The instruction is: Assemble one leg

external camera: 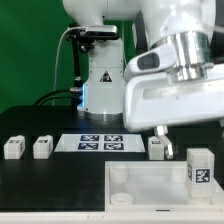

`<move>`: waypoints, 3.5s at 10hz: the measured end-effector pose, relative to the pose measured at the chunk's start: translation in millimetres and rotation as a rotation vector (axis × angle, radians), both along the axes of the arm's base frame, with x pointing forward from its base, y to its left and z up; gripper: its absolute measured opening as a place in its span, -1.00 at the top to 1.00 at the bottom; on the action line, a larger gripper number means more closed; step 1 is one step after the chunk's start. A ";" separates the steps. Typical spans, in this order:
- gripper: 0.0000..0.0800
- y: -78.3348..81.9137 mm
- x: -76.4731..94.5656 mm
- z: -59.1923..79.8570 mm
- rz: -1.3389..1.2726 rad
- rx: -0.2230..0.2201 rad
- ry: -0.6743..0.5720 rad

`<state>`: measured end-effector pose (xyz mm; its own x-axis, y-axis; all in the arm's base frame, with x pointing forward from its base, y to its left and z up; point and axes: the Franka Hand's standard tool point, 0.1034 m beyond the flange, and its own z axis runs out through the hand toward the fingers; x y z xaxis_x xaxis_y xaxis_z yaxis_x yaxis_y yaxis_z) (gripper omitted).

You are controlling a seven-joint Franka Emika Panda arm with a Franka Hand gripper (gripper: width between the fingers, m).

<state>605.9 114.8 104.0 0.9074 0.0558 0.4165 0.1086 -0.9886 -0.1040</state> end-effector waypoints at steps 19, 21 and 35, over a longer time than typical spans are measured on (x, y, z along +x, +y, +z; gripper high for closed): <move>-0.32 -12.8 15.1 -21.4 -0.076 0.038 0.413; 0.02 -12.4 15.2 -21.3 -0.113 0.047 0.417; -0.25 -8.4 17.6 -24.8 -1.381 0.440 0.580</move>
Offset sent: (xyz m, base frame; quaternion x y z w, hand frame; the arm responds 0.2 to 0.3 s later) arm 0.0072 -0.0060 -0.0037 -0.0142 -0.1713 -0.0078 0.9851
